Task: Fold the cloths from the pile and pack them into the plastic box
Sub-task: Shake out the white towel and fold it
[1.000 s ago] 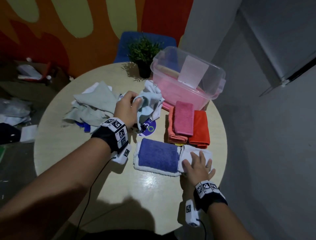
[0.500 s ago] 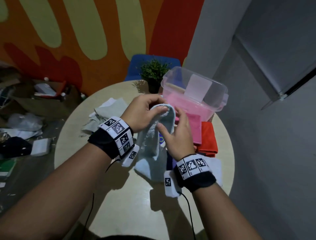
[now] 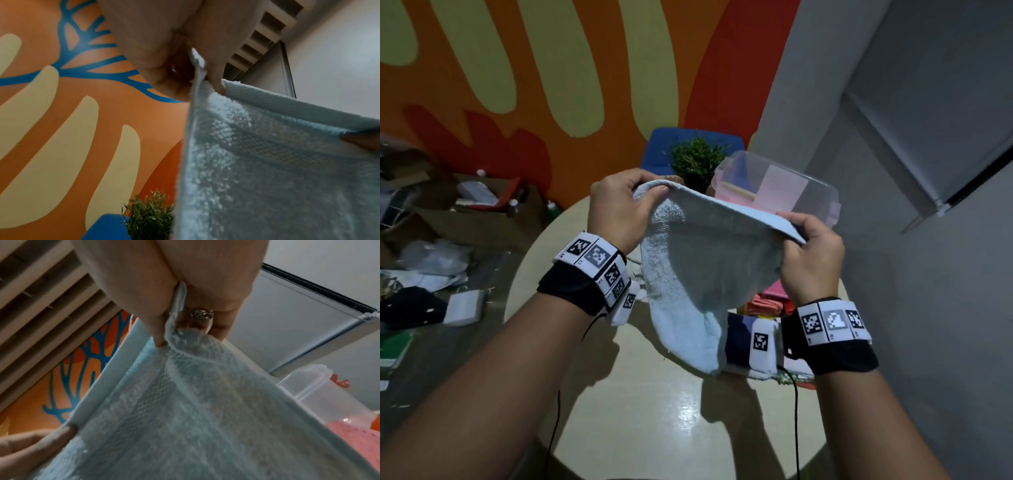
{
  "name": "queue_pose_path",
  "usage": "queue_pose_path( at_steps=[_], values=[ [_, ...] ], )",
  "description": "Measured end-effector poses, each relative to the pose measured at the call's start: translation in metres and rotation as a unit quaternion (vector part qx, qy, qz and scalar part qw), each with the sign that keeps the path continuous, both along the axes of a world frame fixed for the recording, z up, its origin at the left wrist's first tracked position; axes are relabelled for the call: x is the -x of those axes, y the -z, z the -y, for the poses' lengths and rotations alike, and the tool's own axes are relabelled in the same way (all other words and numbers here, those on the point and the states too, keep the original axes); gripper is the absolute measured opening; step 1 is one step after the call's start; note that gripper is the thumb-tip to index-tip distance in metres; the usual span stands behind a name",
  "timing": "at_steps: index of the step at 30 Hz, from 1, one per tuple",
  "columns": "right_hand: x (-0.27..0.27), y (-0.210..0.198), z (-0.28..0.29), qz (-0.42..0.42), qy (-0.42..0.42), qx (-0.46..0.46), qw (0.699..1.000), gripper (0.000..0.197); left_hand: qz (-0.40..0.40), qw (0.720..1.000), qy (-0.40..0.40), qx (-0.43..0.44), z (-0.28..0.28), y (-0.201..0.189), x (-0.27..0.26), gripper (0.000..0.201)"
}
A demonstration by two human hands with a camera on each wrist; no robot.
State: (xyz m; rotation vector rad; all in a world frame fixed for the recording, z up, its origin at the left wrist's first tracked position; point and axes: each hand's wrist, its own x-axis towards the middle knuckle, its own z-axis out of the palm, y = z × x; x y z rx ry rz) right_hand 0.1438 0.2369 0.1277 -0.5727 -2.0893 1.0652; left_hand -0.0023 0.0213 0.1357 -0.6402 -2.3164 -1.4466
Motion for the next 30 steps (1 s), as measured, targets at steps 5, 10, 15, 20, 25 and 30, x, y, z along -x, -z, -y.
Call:
queue_pose_path(
  at_steps=[5, 10, 15, 20, 25, 30],
  values=[
    [-0.008, -0.02, -0.006, -0.024, -0.015, 0.079, 0.997, 0.022, 0.074, 0.996, 0.051, -0.023, 0.007, -0.004, 0.004, 0.011],
    [-0.004, -0.035, -0.005, -0.14, -0.07, 0.27, 0.95, 0.006, 0.32, 0.917, 0.217, -0.1, -0.002, 0.02, -0.01, 0.089],
    [0.016, 0.008, -0.016, -0.182, -0.084, 0.531, 0.823, 0.054, 0.448, 0.817, 0.355, 0.074, -0.031, 0.106, -0.048, 0.045],
    [-0.014, 0.082, 0.03, 0.061, -0.186, 0.646, 0.738, 0.097, 0.5, 0.758, 0.336, -0.25, -0.057, 0.075, -0.056, 0.031],
    [-0.021, 0.089, 0.039, 0.05, -0.166, 0.614, 0.77, 0.054, 0.516, 0.735, 0.29, -0.33, -0.047, 0.065, -0.04, 0.034],
    [-0.009, 0.065, 0.023, -0.061, -0.189, 0.622, 0.758, 0.045, 0.571, 0.778, 0.263, -0.022, -0.031, 0.103, -0.055, 0.042]
  ],
)
